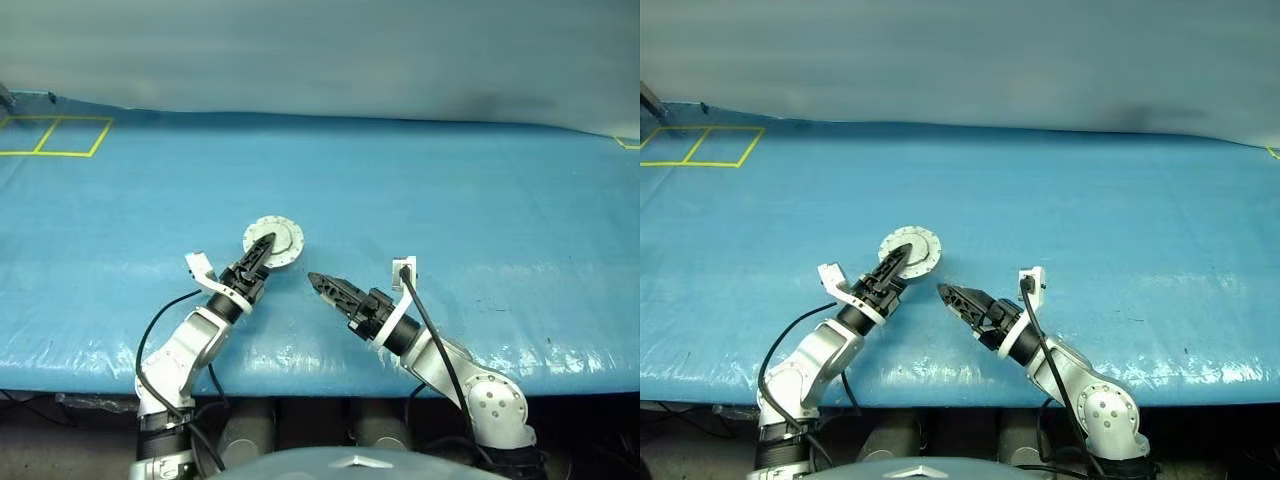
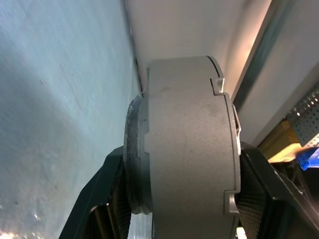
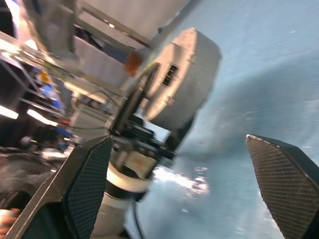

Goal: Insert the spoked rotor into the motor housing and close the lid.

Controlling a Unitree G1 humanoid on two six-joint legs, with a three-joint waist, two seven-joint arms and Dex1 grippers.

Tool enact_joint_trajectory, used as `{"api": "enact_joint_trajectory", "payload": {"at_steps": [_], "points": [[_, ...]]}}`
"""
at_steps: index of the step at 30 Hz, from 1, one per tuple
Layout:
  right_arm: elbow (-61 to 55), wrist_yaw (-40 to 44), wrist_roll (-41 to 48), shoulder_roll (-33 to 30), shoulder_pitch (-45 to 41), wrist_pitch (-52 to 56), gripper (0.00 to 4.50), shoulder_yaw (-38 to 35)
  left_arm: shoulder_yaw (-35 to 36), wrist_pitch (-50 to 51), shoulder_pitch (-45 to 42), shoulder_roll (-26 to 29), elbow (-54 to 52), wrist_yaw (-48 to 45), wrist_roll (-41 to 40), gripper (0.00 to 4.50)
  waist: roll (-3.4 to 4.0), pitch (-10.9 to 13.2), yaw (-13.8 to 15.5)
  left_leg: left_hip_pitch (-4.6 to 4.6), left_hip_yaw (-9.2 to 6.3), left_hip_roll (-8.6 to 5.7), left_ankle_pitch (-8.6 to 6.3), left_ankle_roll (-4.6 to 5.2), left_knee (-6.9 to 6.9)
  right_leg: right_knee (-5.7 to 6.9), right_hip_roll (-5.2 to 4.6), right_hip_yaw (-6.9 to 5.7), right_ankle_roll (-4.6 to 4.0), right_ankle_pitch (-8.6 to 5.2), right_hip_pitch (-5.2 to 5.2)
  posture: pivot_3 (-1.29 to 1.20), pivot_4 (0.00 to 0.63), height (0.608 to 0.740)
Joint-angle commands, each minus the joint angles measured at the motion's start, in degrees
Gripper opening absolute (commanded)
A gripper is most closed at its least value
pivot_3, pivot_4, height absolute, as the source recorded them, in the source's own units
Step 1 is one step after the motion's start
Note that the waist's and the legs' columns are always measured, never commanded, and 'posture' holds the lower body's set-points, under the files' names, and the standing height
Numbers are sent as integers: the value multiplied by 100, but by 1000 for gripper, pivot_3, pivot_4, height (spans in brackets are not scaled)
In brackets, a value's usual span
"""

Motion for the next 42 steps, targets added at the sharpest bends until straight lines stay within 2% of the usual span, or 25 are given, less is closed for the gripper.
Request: {"api": "enact_joint_trajectory", "payload": {"at_steps": [1, 4, 12, 17, 23, 28, 33, 39, 42], "points": [[-188, 227, -1189, -57, 38, -707, 4500, 401, 140, -199, -418, 2, 45, 52, 171, 2427, -1, 0, 7, 1, 0, 0, 0, 0, -1, 1, 0, 0, 0, 0, 2, 0, 150, 740], [-119, 445, -2390, -228, 72, -1469, 4500, 834, 320, -464, -703, -12, 332, 269, 451, 2427, -2, 0, 9, 1, 0, 0, 0, -1, -2, 0, 1, 0, 1, 1, 2, 0, 150, 740], [314, 412, -4244, -154, 220, -2936, 4500, 1112, 827, -976, -1834, 158, 1627, 398, 1134, 2427, -43, 24, 14, 3, -1, -1, 2, -3, 3, 2, 4, 1, 9, 5, 6, 0, 150, 740], [528, 473, -4623, -107, 270, -3157, 4500, 1094, 872, -1381, -2998, 457, 3050, -38, 2040, 2427, -68, 39, 52, 2, -6, -3, 5, -7, 9, 2, 8, 0, 15, 10, 11, 0, 150, 740], [563, 418, -4801, -10, 406, -3130, 4500, 1033, 594, -1969, -4159, 799, 4703, -767, 3442, 2427, -76, 44, 26, 1, -6, -5, 4, -6, 0, -5, 8, 1, 51, 31, 7, 0, 150, 740], [552, 449, -4847, 57, 491, -3078, 4500, 1030, 495, -2184, -4713, 883, 5785, -1130, 4251, 2427, -78, 46, -18, 2, -6, -4, 4, -6, -4, -4, 8, 1, 54, 32, 5, 0, 150, 740], [540, 488, -4870, 92, 518, -3009, 4500, 1037, 451, -2152, -4883, 930, 6310, -1393, 4814, 2427, -78, 46, -26, 14, -7, -4, 5, -7, -2, 1, 8, 1, 58, 34, 17, 0, 150, 740], [574, 520, -4897, 149, 493, -2940, 4500, 1020, 516, -1932, -4706, 1135, 6303, -1420, 5158, 4423, -75, 43, -40, 28, -7, -3, 6, -9, 0, 7, 8, 2, 60, 35, 29, 0, 150, 740], [580, 562, -4908, 160, 472, -2897, 4500, 1042, 548, -1737, -4459, 1294, 6066, -1395, 5261, 4472, -70, 40, -118, 51, -5, 0, 6, -9, -1, 10, 8, 2, 59, 35, 48, 0, 150, 740]]}}
